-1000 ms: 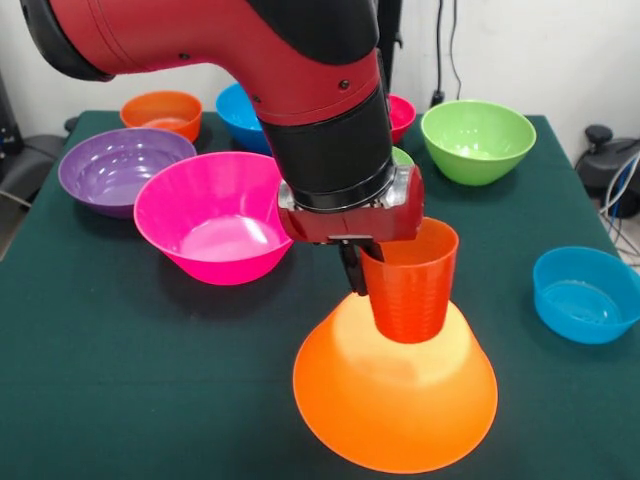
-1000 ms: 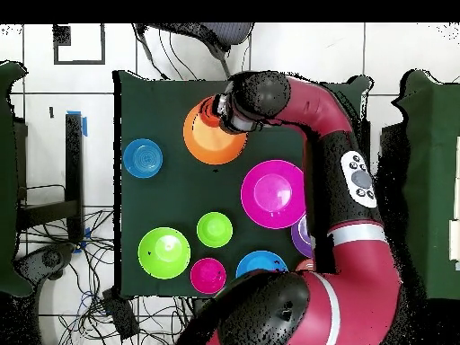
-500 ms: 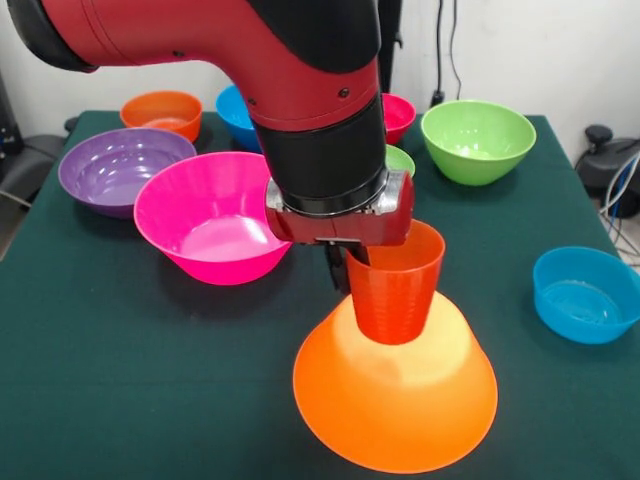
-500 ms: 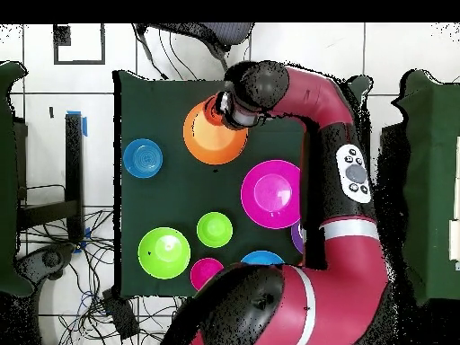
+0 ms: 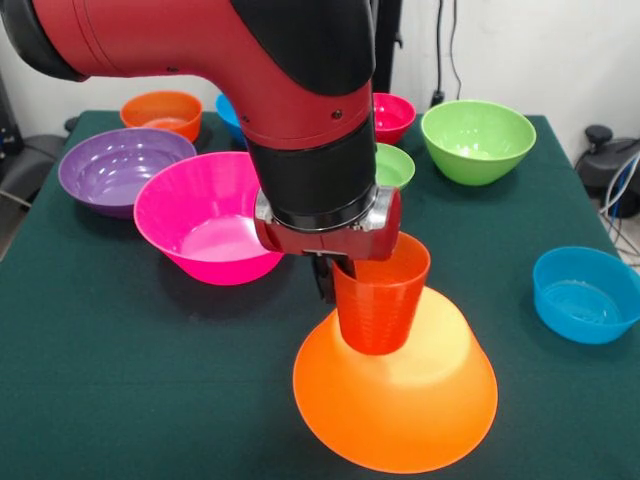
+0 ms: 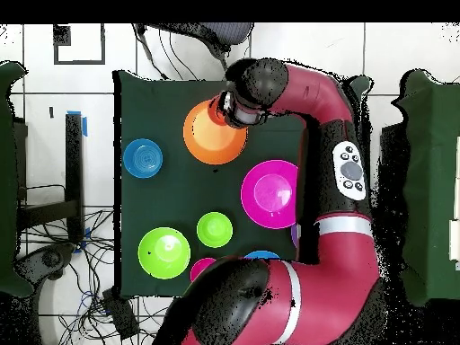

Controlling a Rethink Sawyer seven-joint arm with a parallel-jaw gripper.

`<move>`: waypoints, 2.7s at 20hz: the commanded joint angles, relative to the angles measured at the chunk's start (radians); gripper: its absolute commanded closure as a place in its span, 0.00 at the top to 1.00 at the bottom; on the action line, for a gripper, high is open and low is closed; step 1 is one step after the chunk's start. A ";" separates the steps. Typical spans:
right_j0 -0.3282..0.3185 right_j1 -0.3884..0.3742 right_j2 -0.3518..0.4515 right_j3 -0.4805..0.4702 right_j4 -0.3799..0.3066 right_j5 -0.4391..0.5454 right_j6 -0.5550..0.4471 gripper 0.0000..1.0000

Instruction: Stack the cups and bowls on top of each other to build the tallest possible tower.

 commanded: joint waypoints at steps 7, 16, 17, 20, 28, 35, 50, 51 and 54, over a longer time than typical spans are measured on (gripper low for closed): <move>0.069 0.051 -0.055 -0.086 0.004 0.108 0.148 0.00; 0.093 0.044 -0.079 -0.059 0.040 0.115 0.157 0.00; 0.093 0.042 -0.081 -0.055 0.045 0.117 0.156 0.00; 0.096 0.026 -0.090 -0.024 0.056 0.118 0.155 0.00; 0.104 0.043 -0.112 -0.057 0.086 0.149 0.146 0.00; 0.116 0.056 -0.139 -0.072 0.093 0.164 0.146 0.00; 0.139 0.091 -0.170 -0.134 0.110 0.141 0.173 0.00; 0.141 0.094 -0.172 -0.139 0.111 0.140 0.175 0.00; 0.144 0.102 -0.175 -0.152 0.116 0.124 0.184 0.00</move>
